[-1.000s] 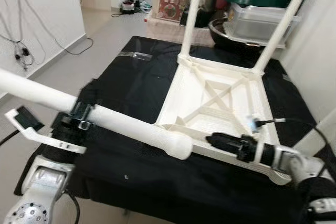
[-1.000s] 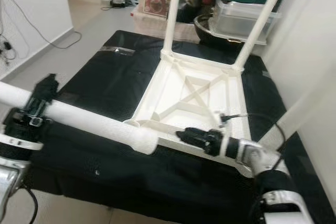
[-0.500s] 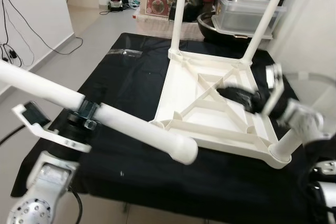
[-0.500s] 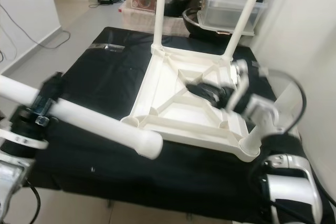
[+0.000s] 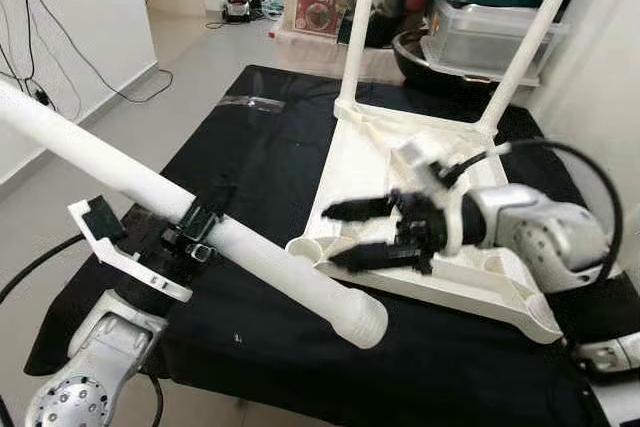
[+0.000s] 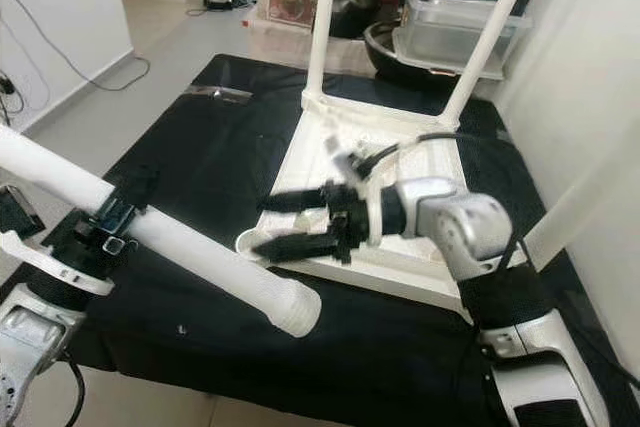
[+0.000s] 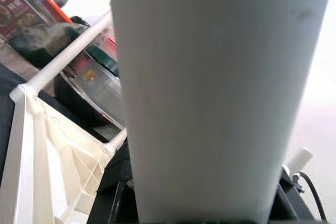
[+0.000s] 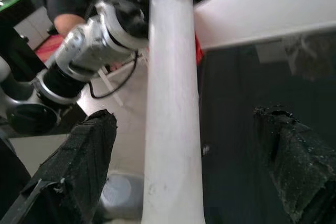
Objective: Building children table
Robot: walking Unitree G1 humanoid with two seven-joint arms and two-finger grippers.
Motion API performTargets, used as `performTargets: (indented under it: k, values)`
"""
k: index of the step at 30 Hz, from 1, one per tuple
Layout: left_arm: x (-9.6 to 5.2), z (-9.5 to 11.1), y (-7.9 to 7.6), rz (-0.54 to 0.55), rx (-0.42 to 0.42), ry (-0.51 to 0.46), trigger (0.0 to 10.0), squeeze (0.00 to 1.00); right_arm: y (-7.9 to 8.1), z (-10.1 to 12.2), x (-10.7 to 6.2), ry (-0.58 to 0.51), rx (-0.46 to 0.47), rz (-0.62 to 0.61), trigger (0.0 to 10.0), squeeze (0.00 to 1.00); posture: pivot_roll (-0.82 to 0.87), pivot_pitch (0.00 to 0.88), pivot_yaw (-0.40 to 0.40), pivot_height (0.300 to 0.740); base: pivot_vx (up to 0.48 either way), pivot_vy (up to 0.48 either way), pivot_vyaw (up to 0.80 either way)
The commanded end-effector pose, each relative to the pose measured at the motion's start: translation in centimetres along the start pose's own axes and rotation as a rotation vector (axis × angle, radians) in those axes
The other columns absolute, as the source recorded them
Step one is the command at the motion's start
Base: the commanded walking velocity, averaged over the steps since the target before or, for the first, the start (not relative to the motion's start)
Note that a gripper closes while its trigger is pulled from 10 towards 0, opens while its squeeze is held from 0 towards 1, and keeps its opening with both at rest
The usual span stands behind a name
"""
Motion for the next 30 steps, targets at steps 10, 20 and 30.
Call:
performTargets:
  k: [10,20,30]
  values:
    - [0.9,-1.7,0.0,-0.036,-0.002,0.067,0.0,0.0,1.1,-2.3,3.5,0.153,0.052,-0.03,10.0,0.0,0.0,0.0,-0.062,0.74,0.0,0.0,0.0]
    - [1.5,-2.4,-0.1,-0.063,0.0,0.095,0.0,0.0,0.9,-4.4,6.8,0.282,-0.044,-0.067,10.0,0.0,0.0,0.0,-0.056,0.74,0.0,0.0,0.0]
    - [1.8,-2.8,-0.4,-0.082,-0.005,0.106,0.0,0.0,-0.8,-5.5,8.0,0.302,-0.048,-0.17,0.0,0.0,0.0,0.0,-0.061,0.74,0.0,0.0,0.0]
Point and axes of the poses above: a point about 5 cm out from each wrist's last joint towards the gripper, its own x axis pointing out of the wrist towards the gripper, its own z axis along the axis of the wrist's last joint, y = z × x, the point moved 6 cm from there along x, pointing out of the wrist towards the gripper, and after that the axes turned 4 degrees about x, right-handed, at the moved point
